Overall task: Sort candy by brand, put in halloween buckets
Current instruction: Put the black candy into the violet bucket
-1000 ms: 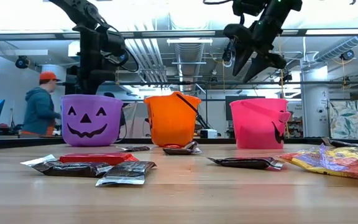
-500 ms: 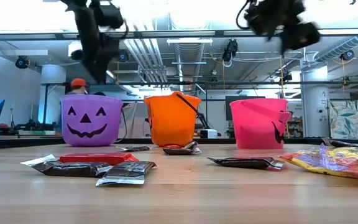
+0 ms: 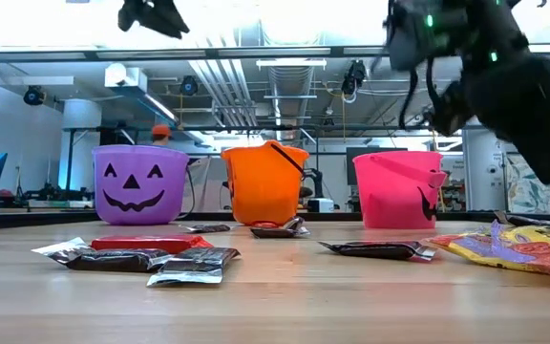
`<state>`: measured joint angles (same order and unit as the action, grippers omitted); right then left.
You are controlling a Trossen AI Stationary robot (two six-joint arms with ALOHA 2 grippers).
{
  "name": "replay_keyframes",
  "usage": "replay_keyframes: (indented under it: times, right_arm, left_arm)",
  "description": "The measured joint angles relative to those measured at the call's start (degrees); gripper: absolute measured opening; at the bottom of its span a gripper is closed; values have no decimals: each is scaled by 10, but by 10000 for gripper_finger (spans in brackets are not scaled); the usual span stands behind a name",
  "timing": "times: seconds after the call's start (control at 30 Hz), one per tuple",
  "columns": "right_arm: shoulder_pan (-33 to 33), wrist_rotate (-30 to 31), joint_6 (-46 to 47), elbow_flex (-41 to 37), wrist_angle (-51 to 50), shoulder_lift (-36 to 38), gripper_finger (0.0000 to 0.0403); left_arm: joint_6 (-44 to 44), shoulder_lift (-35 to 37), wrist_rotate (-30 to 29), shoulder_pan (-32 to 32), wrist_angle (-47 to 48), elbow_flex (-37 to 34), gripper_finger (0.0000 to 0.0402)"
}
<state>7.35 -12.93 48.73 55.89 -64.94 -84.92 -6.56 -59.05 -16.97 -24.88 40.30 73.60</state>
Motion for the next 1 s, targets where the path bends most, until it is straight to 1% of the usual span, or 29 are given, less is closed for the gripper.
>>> replay_keyframes:
  times: [0.23, 0.43, 0.57, 0.7, 0.8, 0.9, 1.0]
  right_arm:
    - [0, -1, -45, -37, 61, -47, 183]
    - [0, 1, -60, -40, 74, -82, 177]
    - [0, 9, -64, -40, 88, -90, 148]
    - [0, 6, -63, -41, 102, -88, 99]
    - [0, 7, -60, -38, 100, -71, 64]
    - [0, 8, -49, -36, 99, -47, 47]
    - [-1, 9, -33, -36, 90, -21, 41]
  left_arm:
    - [-52, 25, 0, 16, 0, 0, 111]
    - [-77, 25, 0, 22, -1, 0, 111]
    - [-80, 16, 0, 24, -1, 0, 111]
    - [-85, 6, 0, 24, -1, 0, 111]
    - [-87, -1, 0, 24, -1, 0, 111]
    - [-88, -8, 0, 24, -2, 0, 111]
    - [-88, -13, 0, 24, -2, 0, 111]
